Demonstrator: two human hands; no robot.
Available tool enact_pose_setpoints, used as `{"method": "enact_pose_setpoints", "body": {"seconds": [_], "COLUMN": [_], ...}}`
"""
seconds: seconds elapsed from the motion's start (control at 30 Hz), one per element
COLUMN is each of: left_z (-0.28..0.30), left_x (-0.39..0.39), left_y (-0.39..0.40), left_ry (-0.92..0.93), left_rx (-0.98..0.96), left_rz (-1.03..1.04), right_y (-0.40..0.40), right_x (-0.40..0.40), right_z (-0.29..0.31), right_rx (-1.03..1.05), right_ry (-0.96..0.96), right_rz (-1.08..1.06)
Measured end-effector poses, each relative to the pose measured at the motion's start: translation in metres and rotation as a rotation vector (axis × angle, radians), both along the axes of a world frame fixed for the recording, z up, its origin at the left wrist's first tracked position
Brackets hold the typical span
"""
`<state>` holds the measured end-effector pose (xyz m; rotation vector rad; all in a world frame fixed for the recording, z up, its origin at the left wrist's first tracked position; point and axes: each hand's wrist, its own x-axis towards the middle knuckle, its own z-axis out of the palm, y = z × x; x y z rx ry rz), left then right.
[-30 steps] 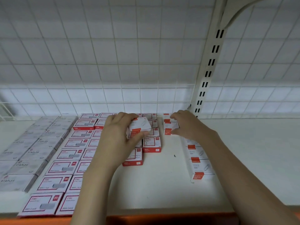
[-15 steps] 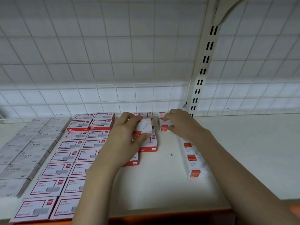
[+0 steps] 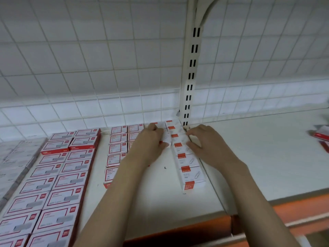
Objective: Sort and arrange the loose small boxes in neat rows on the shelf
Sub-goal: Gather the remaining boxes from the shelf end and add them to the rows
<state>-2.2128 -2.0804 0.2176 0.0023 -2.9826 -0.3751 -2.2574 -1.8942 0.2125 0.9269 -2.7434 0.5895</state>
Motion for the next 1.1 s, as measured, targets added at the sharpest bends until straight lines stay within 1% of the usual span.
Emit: {"method": "enact_pose_setpoints", "body": {"seconds": [0.23,0.4,0.57,0.77,1.0,1.1], "left_z": [-0.013,-0.018,-0.018,-0.02,-0.012,0.003], "left_x": [-0.001,0.003,0.006,-0.002,-0.003,0.005], "left_y": [0.004,0.002,-0.006,-0.007,-0.007,-0.001], "left_ry": [-0.033,-0.012,0.024,0.046,-0.021,-0.03], "left_rx": [-0.161,-0.181,-0.252,-0.293,-0.323,-0.275], "left_rz": [0.015,0.032,0.016,-0.058,-0.07,-0.063], "right_y": [0.011,0.007,0.006,0.006,0.008,0.011], "right_x": [0.009,0.012,0.015,0.017,0.023,0.027], "right_z": [-0.005,-0.008,-0.012,-0.016,-0.017,-0.014], "right_rx": [-0.04,-0.057,-0.076,-0.072,-0.071,-0.062], "right_ry": [-0.055,-0.073,-0.083,-0.102,-0.079,-0.055], "right_rz": [-0.02,-0.024,-0.034,-0.049,-0.08,-0.103]}}
